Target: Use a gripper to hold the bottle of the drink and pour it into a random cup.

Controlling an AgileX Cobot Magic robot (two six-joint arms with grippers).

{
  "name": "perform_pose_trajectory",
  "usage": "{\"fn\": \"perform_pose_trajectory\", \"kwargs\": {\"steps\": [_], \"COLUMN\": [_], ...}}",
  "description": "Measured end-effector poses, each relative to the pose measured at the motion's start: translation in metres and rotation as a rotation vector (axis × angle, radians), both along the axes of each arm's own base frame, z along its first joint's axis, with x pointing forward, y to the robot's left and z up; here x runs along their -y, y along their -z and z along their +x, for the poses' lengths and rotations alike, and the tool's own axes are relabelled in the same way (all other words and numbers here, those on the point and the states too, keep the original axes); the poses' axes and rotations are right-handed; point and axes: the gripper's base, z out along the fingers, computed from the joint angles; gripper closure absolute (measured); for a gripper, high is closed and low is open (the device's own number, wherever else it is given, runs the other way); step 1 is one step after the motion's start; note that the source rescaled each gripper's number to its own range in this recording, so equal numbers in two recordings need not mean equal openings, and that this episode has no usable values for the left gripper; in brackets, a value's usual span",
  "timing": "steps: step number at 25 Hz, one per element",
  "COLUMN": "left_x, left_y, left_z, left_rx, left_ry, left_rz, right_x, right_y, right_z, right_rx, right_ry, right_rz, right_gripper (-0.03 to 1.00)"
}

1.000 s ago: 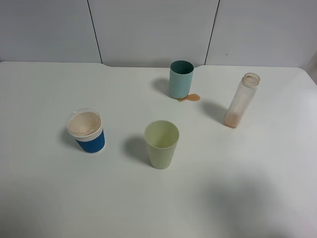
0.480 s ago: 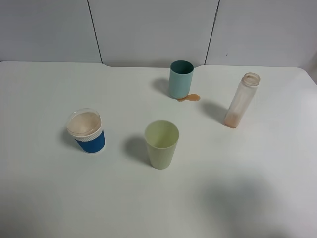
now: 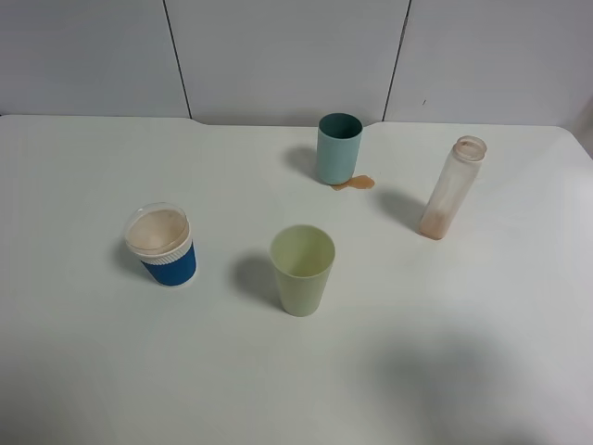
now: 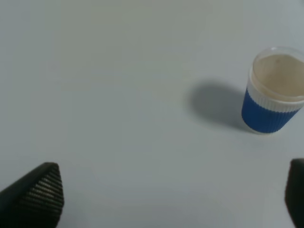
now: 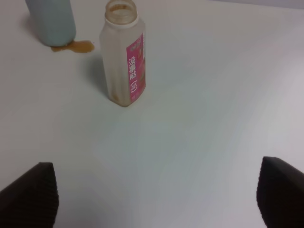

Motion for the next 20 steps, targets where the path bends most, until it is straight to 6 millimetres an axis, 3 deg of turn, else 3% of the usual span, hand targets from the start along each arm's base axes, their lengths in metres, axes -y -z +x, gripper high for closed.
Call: {"fn": "perform_pose_trajectory", "kwargs": {"steps": [20], "left_x": [0.0], "left_y": [0.0], "left_z": [0.0], "left_rx": [0.0], "left_ry": [0.0], "left_rz": [0.0], "right_x": [-0.0001], "right_y": [0.0], "right_z": [-0.0002], "right_rx": [0.0], "right_ry": [0.021], "right_rz": [0.0], "right_gripper": [0.03]}}
